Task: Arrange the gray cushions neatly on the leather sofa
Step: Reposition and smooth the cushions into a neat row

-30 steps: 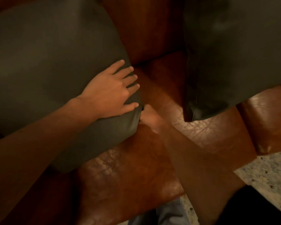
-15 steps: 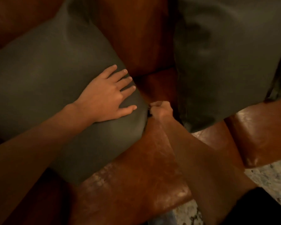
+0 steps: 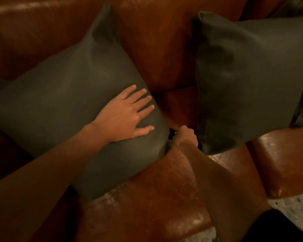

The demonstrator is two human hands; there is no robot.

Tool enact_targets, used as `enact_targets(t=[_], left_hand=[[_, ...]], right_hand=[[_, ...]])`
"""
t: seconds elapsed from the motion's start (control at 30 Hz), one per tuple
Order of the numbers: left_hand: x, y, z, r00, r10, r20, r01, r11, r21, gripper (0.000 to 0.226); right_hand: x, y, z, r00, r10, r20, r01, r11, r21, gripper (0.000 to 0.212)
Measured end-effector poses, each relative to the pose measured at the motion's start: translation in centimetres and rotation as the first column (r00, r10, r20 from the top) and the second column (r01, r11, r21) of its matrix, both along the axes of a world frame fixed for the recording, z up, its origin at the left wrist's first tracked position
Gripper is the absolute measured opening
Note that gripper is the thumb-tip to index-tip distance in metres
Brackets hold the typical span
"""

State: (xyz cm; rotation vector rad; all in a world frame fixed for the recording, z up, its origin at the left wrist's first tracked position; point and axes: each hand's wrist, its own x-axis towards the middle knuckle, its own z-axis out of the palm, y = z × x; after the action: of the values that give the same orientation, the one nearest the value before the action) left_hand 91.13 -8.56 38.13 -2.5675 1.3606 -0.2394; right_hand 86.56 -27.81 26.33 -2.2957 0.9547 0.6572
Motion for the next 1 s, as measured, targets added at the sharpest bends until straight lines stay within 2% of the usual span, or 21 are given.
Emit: enact_targets(t=[0.07, 0.13, 0.2, 0.27, 0.33, 0.5, 0.57, 0.67, 0.73, 0.8, 0.9, 0.93, 1.0], left_hand=[[0.0, 0.0, -0.1, 1.0, 0.001, 0.009, -0.001, 1.0, 0.012, 0.061], [0.0, -0.1, -0.2, 1.0, 0.01, 0.011, -0.01, 1.0, 0.025, 0.061], [0.0, -0.4, -0.3, 1.0, 0.022, 0.007, -0.022, 0.999, 0.034, 0.06], [-0.1, -0.7, -0.4, 0.999, 0.032, -0.007, -0.032, 0.999, 0.036, 0.059], [-0.1, -0.9, -0.4, 0.999, 0.033, -0.005, -0.033, 0.999, 0.028, 0.059], [0.0, -0.6, -0.6, 1.0, 0.017, 0.006, -0.017, 1.0, -0.013, 0.061], [0.1, -0.5, -0.7, 1.0, 0.009, 0.006, -0.009, 0.999, -0.037, 0.061], [0.2, -0.6, -1.0, 1.0, 0.002, 0.005, -0.002, 0.998, -0.061, 0.06], [0.1, -0.7, -1.2, 1.0, 0.008, 0.005, -0.007, 0.998, -0.058, 0.061], [0.0, -0.8, -1.2, 1.0, 0.016, 0.014, -0.015, 0.998, -0.053, 0.062], [0.0, -0.8, -1.2, 0.999, 0.019, 0.029, -0.018, 0.999, -0.044, 0.062], [0.0, -0.7, -1.2, 0.999, 0.019, 0.033, -0.018, 0.999, -0.047, 0.062], [0.0, -0.6, -1.2, 0.999, 0.023, 0.043, -0.021, 0.999, -0.046, 0.061]], right_hand=[[0.2, -0.4, -0.3, 0.999, -0.037, 0.008, 0.037, 0.999, -0.01, 0.027], [0.4, -0.2, 0.2, 0.986, -0.164, -0.032, 0.167, 0.975, 0.147, 0.035], [0.8, -0.1, 1.3, 0.944, -0.298, -0.143, 0.33, 0.879, 0.344, 0.038], [1.4, 0.2, 2.1, 0.929, -0.291, -0.229, 0.367, 0.808, 0.46, 0.038], [2.3, 0.6, 2.5, 0.932, -0.284, -0.225, 0.36, 0.792, 0.493, 0.041], [2.6, -0.5, 2.8, 0.928, -0.326, -0.181, 0.373, 0.803, 0.465, 0.024], [1.5, -2.2, 2.4, 0.947, -0.272, -0.173, 0.32, 0.856, 0.406, 0.023], [-0.1, -3.4, 1.7, 0.991, 0.0, -0.132, 0.024, 0.984, 0.178, 0.024], [-0.4, -2.9, 1.4, 0.988, 0.123, -0.096, -0.111, 0.986, 0.127, 0.022], [-0.5, -2.5, 1.4, 0.99, 0.119, -0.078, -0.107, 0.984, 0.141, 0.023], [-0.5, -2.5, 1.5, 0.995, 0.032, -0.096, -0.012, 0.979, 0.203, 0.029], [-0.5, -2.5, 1.4, 0.993, 0.037, -0.109, -0.014, 0.977, 0.211, 0.031], [-0.5, -2.4, 1.3, 0.981, 0.142, -0.132, -0.122, 0.981, 0.15, 0.033]])
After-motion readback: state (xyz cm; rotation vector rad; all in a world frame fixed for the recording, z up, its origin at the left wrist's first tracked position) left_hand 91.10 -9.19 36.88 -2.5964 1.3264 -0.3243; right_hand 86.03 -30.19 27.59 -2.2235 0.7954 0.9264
